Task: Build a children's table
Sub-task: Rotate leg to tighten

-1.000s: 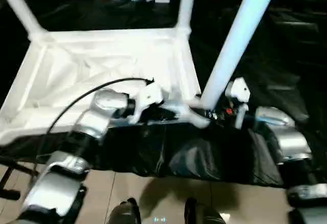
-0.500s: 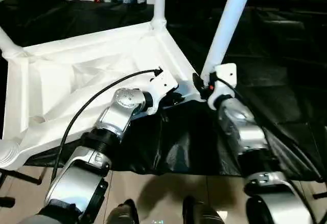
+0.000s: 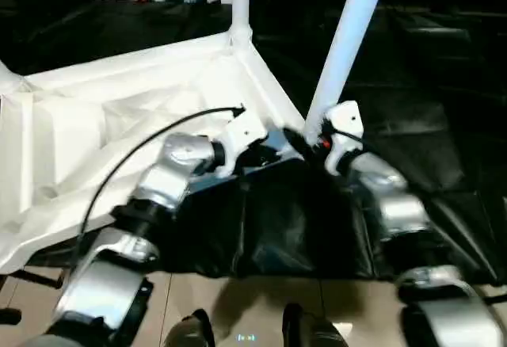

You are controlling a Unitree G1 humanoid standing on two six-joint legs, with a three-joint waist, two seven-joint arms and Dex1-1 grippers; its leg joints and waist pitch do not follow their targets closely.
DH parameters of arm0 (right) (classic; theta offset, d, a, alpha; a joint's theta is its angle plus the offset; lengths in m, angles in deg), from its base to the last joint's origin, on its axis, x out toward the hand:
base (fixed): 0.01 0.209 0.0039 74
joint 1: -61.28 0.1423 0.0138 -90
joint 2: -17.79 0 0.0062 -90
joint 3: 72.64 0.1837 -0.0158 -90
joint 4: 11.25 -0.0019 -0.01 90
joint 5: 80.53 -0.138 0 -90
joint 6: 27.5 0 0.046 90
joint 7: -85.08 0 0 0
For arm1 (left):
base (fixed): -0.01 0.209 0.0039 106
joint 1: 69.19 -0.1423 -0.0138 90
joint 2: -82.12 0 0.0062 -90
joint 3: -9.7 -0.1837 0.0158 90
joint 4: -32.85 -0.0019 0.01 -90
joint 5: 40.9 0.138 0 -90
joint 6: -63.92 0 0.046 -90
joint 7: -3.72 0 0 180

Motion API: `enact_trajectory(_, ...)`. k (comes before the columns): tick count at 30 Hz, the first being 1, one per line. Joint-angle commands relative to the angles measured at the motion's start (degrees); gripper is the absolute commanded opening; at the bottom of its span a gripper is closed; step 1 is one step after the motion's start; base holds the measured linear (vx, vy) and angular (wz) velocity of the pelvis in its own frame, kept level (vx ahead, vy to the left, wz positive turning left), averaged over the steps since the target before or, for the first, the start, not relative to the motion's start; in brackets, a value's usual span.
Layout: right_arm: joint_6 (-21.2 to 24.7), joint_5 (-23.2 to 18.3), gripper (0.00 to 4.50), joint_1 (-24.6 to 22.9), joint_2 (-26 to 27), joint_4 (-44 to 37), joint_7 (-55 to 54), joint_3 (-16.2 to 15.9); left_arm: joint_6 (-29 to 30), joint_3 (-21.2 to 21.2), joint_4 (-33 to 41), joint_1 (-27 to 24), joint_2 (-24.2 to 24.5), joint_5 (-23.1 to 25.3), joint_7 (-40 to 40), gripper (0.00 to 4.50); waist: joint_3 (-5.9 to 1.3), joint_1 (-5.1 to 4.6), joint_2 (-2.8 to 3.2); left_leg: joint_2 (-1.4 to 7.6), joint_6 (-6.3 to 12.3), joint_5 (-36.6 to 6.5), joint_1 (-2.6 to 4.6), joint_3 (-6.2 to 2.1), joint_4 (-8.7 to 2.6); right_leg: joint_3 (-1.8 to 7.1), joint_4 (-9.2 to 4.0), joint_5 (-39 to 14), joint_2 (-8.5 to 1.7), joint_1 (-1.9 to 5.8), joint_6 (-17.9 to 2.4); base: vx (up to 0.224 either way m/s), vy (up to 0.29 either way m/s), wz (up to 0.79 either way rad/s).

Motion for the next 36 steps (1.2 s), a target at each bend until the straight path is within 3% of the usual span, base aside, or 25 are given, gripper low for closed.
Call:
enact_trajectory(1, 1.59, -1.73, 3.54, -2.43, -0.41, -0.85, 9.23, -4.73, -0.1, -3.79, -1.36, -2.06, 0.07, 0.45, 4.12, 0.0, -4.01, 0.51, -0.31, 2.78, 7.63, -8.95, 0.19, -0.86, -2.57, 2.61, -2.66, -9.76, -3.37, 3.43, -15.09, 0.057, -0.027, 0.02)
enact_trajectory(4, 2.4, -3.44, 3.54, -3.17, -3.89, -3.08, 17.28, -5.17, -0.98, -4.37, -0.51, -2.81, 2.19, 0.19, 8.04, 0.0, -4.18, 0.64, -0.39, 2.61, 11.16, -3.12, 0.01, -0.61, -1.82, 2.35, -1.27, 2.17, -3.05, 3.96, -18.6, 0.055, -0.02, 0.01)
enact_trajectory(7, 4.11, -5.8, 3.54, -3.59, -7.33, -5.22, 24.86, -5.97, -1.76, -4.49, 0.37, -3.62, 4.0, -0.73, 11.97, 0.0, -4.16, 1.18, -0.16, 3.0, 12.44, -2.41, 0.18, -0.51, -1.61, 1.97, -0.98, 2.6, -2.91, 3.9, -19.92, 0.0, 0.0, 0.0)
enact_trajectory(10, 4.71, -6.33, 3.54, -3.86, -9.74, -5.93, 29.11, -6.8, -2.61, -4.84, 1.65, -4.47, 5.54, -1.75, 14.94, 0.0, -3.89, 1.51, -0.18, 3.23, 10.71, -6.06, 0.34, -0.59, -1.91, 2.0, -1.61, -4.44, -3.2, 3.82, -19.29, 0.0, 0.0, 0.0)
enact_trajectory(11, 4.93, -6.55, 3.54, -4.04, -10.64, -6.27, 30.78, -7.05, -2.73, -4.81, 2.1, -4.74, 5.98, -2.16, 15.78, 0.0, -3.78, 1.48, -0.45, 3.2, 10.24, -6.88, 0.31, -0.56, -1.98, 2.02, -1.78, -5.97, -3.17, 3.81, -18.94, 0.0, 0.0, 0.0)
enact_trajectory(13, 5.61, -7.01, 3.54, -4.56, -12.6, -7.18, 34.64, -7.4, -3.2, -4.61, 3.12, -5.34, 6.97, -3.14, 17.74, 0.0, -3.58, 1.74, -0.19, 3.34, 8.6, -9.89, 0.59, -0.58, -2.24, 2.15, -2.31, -11.07, -3.32, 3.51, -17.76, 0.0, 0.0, 0.0)
enact_trajectory(17, 5.95, -7.54, 3.54, -5.19, -14.8, -8.28, 38.33, -7.98, -3.66, -4.37, 3.9, -5.77, 8.14, -3.96, 20.08, 0.0, -3.64, 1.81, -0.54, 3.32, 7.65, -9.18, 0.46, -0.66, -2.27, 2.21, -2.11, -10.95, -3.33, 3.55, -17.1, 0.0, 0.0, 0.0)
enact_trajectory(23, 6.2, -8.56, 3.14, -5.58, -16.56, -9.02, 41.57, -8.32, -3.7, -4.41, 4.52, -6.14, 9.75, -4.73, 22.48, 0.0, -3.83, 1.9, -0.57, 3.13, 9.07, -6.23, 0.36, -0.54, -1.89, 2.17, -1.67, -7.26, -3.27, 3.6, -17.85, 0.0, 0.0, 0.0)
enact_trajectory(24, 6.35, -8.79, 2.82, -5.67, -16.76, -9.23, 42.18, -8.46, -3.62, -4.52, 4.64, -6.2, 9.99, -4.87, 22.89, 0.0, -3.77, 1.94, -0.57, 3.12, 9.18, -6.46, 0.31, -0.56, -1.9, 2.13, -1.73, -7.88, -3.28, 3.59, -17.78, 0.0, 0.0, 0.0)
enact_trajectory(36, 8.32, -9.9, 2.38, -9.23, -16.01, -13.13, 44.18, -10.89, -1.87, -4.96, 5.18, -6.36, 9.9, -5.59, 23.44, 0.0, -3.69, 2.37, -0.45, 3.27, 7.71, -8.69, 0.43, -0.64, -2.07, 2.22, -2.13, -11.74, -3.35, 3.41, -16.77, 0.0, 0.0, 0.0)
